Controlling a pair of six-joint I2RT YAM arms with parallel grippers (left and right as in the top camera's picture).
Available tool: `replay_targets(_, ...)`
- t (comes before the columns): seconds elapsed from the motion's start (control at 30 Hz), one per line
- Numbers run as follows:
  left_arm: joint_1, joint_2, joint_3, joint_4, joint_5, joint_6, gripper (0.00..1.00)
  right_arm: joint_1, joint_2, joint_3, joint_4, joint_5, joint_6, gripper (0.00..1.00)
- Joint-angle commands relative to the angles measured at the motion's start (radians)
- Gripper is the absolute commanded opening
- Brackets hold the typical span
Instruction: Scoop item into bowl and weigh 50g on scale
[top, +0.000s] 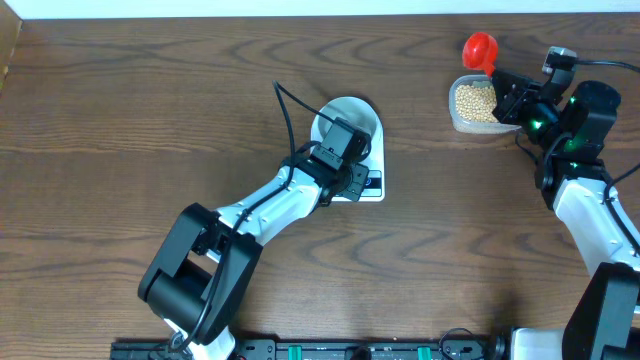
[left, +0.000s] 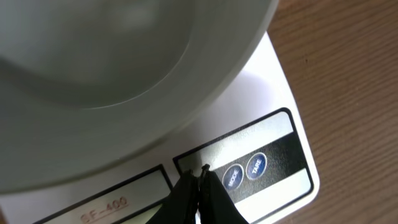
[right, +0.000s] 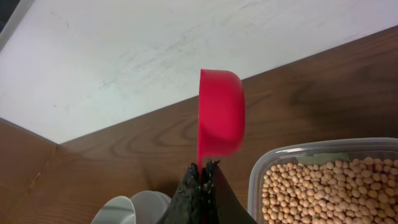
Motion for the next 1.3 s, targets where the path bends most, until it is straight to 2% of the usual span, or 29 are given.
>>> replay_targets(0.0,0.002,0.023,0.002,0.006,0.008,0.004,0.07,0.006,-0.002,0.018,-0.002,0.0,0.011,0.01)
replay_targets(1.27,0.003,0.055,0.0,-0.014,0.078,0.01,0.08,0.011,-0.002,0.018,-0.012,0.005,0.011,0.01)
